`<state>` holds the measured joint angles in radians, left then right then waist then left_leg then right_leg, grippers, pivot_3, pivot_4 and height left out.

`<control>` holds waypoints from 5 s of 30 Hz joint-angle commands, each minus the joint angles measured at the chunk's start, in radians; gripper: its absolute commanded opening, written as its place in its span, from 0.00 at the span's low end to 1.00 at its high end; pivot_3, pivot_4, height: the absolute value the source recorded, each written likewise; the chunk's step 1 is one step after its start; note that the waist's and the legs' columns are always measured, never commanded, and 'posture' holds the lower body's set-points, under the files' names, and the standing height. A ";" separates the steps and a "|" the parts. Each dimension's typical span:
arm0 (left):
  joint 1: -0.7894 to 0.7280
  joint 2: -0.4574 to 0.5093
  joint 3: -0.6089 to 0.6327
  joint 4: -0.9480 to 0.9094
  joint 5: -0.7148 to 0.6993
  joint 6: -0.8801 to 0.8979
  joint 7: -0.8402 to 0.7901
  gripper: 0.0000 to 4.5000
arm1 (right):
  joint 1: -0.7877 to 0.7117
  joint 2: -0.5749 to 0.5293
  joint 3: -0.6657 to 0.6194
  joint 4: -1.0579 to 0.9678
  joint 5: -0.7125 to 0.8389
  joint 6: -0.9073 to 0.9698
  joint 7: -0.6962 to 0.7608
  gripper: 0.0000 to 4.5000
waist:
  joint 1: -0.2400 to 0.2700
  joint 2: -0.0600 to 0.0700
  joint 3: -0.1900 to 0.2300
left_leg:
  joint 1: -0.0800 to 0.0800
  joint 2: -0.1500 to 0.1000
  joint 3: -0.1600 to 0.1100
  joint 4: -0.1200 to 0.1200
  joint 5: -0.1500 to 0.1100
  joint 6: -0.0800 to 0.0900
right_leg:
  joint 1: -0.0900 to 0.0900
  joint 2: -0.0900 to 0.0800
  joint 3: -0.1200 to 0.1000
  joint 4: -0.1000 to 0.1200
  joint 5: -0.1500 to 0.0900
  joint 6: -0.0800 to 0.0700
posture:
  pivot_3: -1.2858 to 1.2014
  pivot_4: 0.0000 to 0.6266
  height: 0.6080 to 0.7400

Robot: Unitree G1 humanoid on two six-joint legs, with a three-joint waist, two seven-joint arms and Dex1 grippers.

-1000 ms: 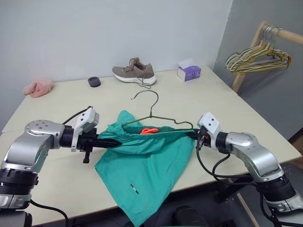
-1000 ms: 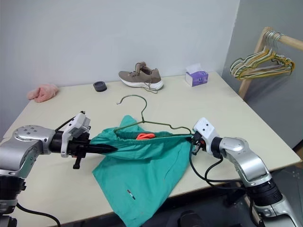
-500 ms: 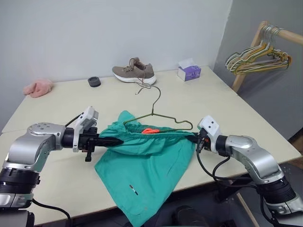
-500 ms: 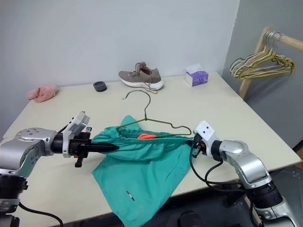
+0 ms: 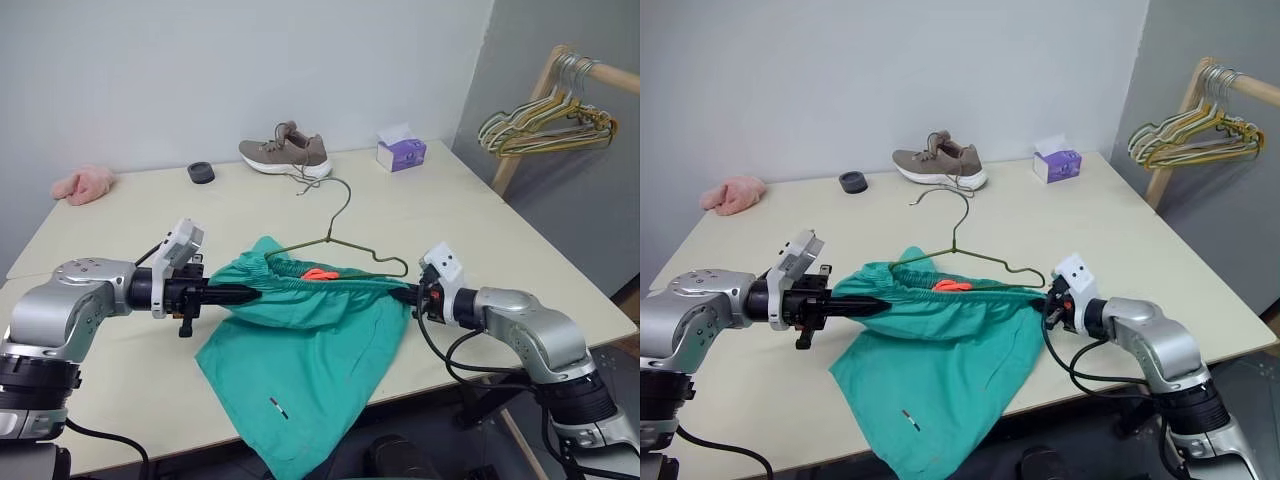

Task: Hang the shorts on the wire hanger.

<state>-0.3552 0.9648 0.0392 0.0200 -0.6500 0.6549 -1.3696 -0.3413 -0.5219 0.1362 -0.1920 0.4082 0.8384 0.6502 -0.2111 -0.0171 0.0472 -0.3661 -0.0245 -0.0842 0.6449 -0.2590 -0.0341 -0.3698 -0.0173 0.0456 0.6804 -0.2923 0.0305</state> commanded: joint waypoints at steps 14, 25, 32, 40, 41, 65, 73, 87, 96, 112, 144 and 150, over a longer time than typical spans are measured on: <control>0.091 0.089 0.124 -0.046 -0.036 -0.005 -0.046 0.00 | 0.027 -0.059 -0.081 0.090 -0.080 -0.003 -0.099 0.00 | 0.007 0.001 0.000 | 0.000 0.000 0.001 0.000 0.000 0.000 | 0.000 0.000 0.001 0.000 0.000 0.000 | 0.44 0.00 1.00; 0.126 0.123 0.060 0.054 0.128 -0.175 -0.023 0.00 | 0.049 -0.128 -0.042 0.026 -0.084 -0.049 -0.049 0.00 | 0.017 0.001 0.001 | 0.000 0.000 0.001 0.000 0.000 0.000 | -0.001 0.000 0.001 0.000 0.000 0.000 | 0.44 0.00 1.00; 0.146 0.146 0.001 0.078 0.205 -0.267 -0.038 0.00 | 0.044 -0.233 0.023 -0.058 -0.098 -0.111 0.016 0.00 | 0.015 0.001 0.001 | 0.000 0.000 0.002 0.000 0.000 0.000 | -0.001 0.000 0.001 -0.001 0.000 0.000 | 0.43 0.00 1.00; 0.142 0.147 -0.021 0.114 0.255 -0.342 -0.020 0.00 | 0.010 -0.341 0.059 -0.052 -0.113 -0.176 0.099 0.00 | 0.017 0.001 0.002 | 0.000 0.000 0.002 0.000 0.000 0.000 | -0.001 0.000 0.001 -0.001 0.000 0.000 | 0.43 0.00 1.00; 0.145 0.147 -0.027 0.109 0.262 -0.348 -0.022 0.00 | -0.001 -0.343 0.067 -0.066 -0.112 -0.175 0.106 0.00 | 0.016 0.000 0.002 | 0.000 0.000 0.002 0.000 0.000 0.000 | -0.001 0.000 0.001 -0.001 0.000 0.000 | 0.43 0.00 1.00; 0.100 -0.016 -0.080 -0.013 0.245 -0.277 0.024 0.00 | -0.145 -0.310 0.155 -0.319 -0.117 -0.077 0.258 0.87 | 0.017 0.001 0.002 | -0.001 0.000 0.001 0.000 0.000 0.000 | -0.001 -0.001 0.000 -0.001 0.000 0.000 | 0.42 0.00 1.00; 0.093 -0.029 -0.082 -0.016 0.247 -0.269 0.013 0.00 | -0.151 -0.216 0.244 -0.183 -0.198 -0.107 0.210 0.87 | 0.005 0.001 0.002 | 0.000 0.001 0.002 0.000 0.000 0.000 | -0.001 -0.001 0.000 0.000 0.000 0.000 | 0.42 0.00 1.00; 0.100 -0.046 -0.072 -0.032 0.249 -0.267 0.028 0.00 | -0.258 -0.076 0.333 0.044 -0.260 -0.210 0.326 0.19 | 0.000 0.001 0.002 | -0.001 0.000 0.000 0.000 0.000 0.000 | -0.001 -0.001 -0.001 0.000 0.000 0.000 | 0.43 0.00 1.00; 0.043 -0.155 -0.028 0.041 0.249 -0.268 0.153 0.16 | -0.230 -0.102 0.260 -0.066 -0.204 -0.114 0.361 0.00 | 0.010 0.000 0.001 | -0.001 0.000 -0.001 0.001 0.000 0.000 | -0.001 -0.001 -0.001 0.000 0.000 0.000 | 0.43 0.00 1.00; 0.056 -0.173 0.154 0.162 0.250 -0.326 0.284 0.80 | -0.030 -0.124 -0.042 -0.147 -0.025 0.220 0.207 0.00 | 0.014 0.000 0.001 | -0.001 0.000 -0.002 0.000 0.000 0.000 | -0.001 -0.001 -0.002 0.000 0.000 0.000 | 0.42 0.00 1.00; -0.355 -0.693 -0.288 -0.082 0.334 -0.167 0.506 1.00 | 0.339 -0.336 -1.044 -0.063 -0.106 0.431 -0.261 0.00 | -0.150 0.006 -0.004 | 0.000 -0.001 0.009 -0.001 -0.005 0.004 | 0.003 0.008 0.004 -0.006 -0.004 0.005 | 0.34 0.00 1.00; -0.420 -0.740 -0.283 -0.065 0.363 -0.169 0.559 1.00 | 0.134 -0.437 -0.946 0.056 -0.144 0.355 -0.322 0.00 | -0.174 0.007 -0.004 | 0.002 -0.001 0.010 -0.001 -0.007 0.004 | 0.010 0.008 0.004 -0.010 -0.006 0.006 | 0.35 0.00 1.00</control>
<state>-0.7505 0.2270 -0.2563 -0.0369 -0.2936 0.4968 -0.8274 -0.1749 -0.9260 -0.8183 -0.1366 0.2819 1.2345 0.3450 -0.3850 -0.0104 0.0436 -0.3634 -0.0249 -0.0741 0.6434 -0.2658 -0.0296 -0.3589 -0.0095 0.0486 0.6697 -0.2985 0.0369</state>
